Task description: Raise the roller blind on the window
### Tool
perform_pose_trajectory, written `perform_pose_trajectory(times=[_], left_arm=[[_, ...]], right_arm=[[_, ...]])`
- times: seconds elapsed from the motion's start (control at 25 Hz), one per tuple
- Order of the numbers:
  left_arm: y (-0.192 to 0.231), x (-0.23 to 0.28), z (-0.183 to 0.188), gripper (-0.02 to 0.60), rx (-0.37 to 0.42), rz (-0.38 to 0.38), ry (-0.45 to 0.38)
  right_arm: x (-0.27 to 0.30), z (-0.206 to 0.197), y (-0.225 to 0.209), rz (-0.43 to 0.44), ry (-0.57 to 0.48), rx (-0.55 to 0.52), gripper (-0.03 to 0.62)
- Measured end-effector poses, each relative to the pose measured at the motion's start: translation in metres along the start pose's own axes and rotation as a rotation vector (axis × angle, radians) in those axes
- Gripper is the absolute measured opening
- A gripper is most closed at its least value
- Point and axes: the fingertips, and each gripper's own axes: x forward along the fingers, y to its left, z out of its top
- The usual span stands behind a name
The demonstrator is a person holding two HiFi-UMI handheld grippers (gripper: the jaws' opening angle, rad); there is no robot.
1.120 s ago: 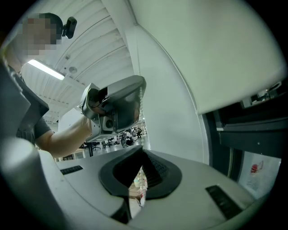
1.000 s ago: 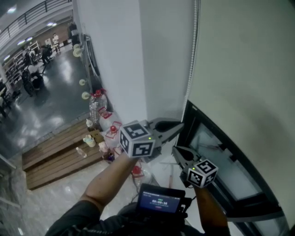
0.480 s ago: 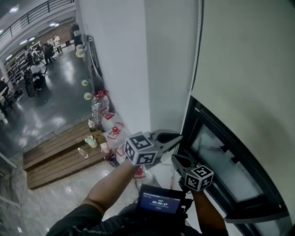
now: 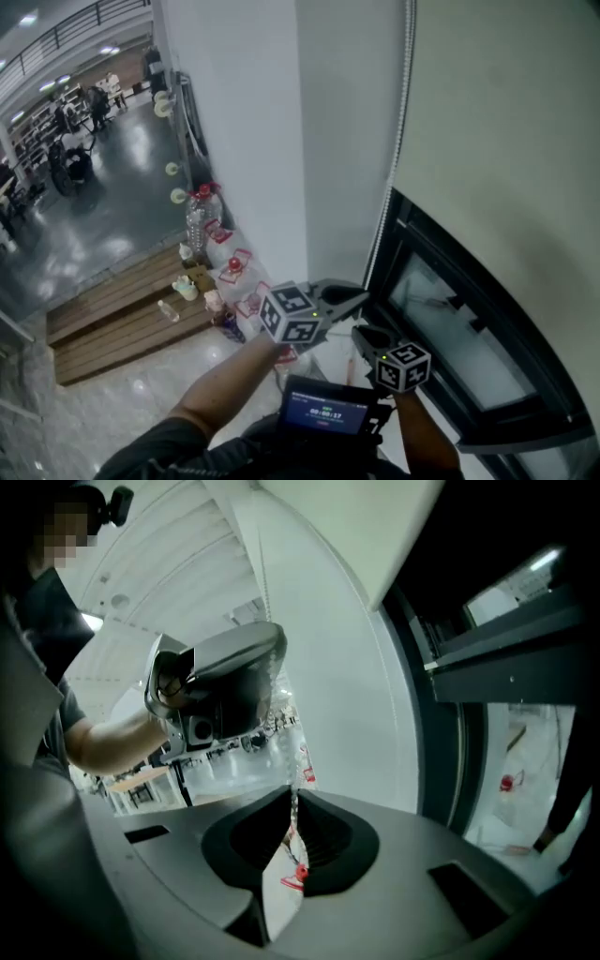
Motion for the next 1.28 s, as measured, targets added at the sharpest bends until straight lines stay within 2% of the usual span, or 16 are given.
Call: perform_pose_trajectory(times=[0.08,0.12,0.16,0.32,0.48,0.64,0.72,0.76,0.84,0.96,1.04,1.12,1.28], left_arm=[[0.001,-0.001,0.002,-0.003,0.003,0.006,0.007],[0.001,0.000,0.003,-0.003,0.000,0.008,0.005],[0.001,0.001,0.004,-0.003,-0.006,0.007,0.002],[0.002,0.003,-0.001,-0.003,-0.029,-0.027,-0.008],[-0.001,0.001,-0.003,-0.003,-0.029,-0.043,-0.010],[-0.004,0.003,-0.004,-0.003,-0.032,-0.047,-0.010],[-0.004,0.002,-0.004,-0.003,-0.030,-0.044,-0.010],[-0.004,0.002,-0.003,-0.003,-0.031,-0.042,-0.012],[-0.003,0.001,-0.002,-0.003,-0.035,-0.040,-0.018],[-0.003,0.002,-0.002,-0.003,-0.038,-0.040,-0.021],[-0.005,0.005,-0.002,-0.003,-0.037,-0.044,-0.020],[-0.006,0.007,-0.002,-0.003,-0.040,-0.049,-0.022],[-0.010,0.018,-0.003,-0.003,-0.050,-0.076,-0.027]], right_arm=[[-0.013,0.011,0.001,-0.013,0.026,-0.071,0.055],[-0.023,0.022,0.000,-0.012,0.014,-0.094,0.104],[-0.033,0.036,-0.001,-0.011,-0.011,-0.109,0.118],[-0.065,0.124,-0.001,0.001,-0.203,-0.176,0.129],[-0.082,0.227,0.029,0.063,-0.429,-0.280,0.164],[-0.085,0.287,0.054,0.118,-0.543,-0.309,0.164],[-0.084,0.304,0.061,0.132,-0.567,-0.330,0.163],[-0.083,0.310,0.064,0.137,-0.580,-0.336,0.112],[-0.082,0.320,0.063,0.131,-0.607,-0.334,0.078],[-0.077,0.325,0.057,0.135,-0.614,-0.298,0.061],[-0.078,0.325,0.054,0.156,-0.626,-0.253,0.015],[-0.083,0.324,0.050,0.173,-0.663,-0.207,0.011],[-0.090,0.321,0.045,0.181,-0.720,-0.196,0.011]])
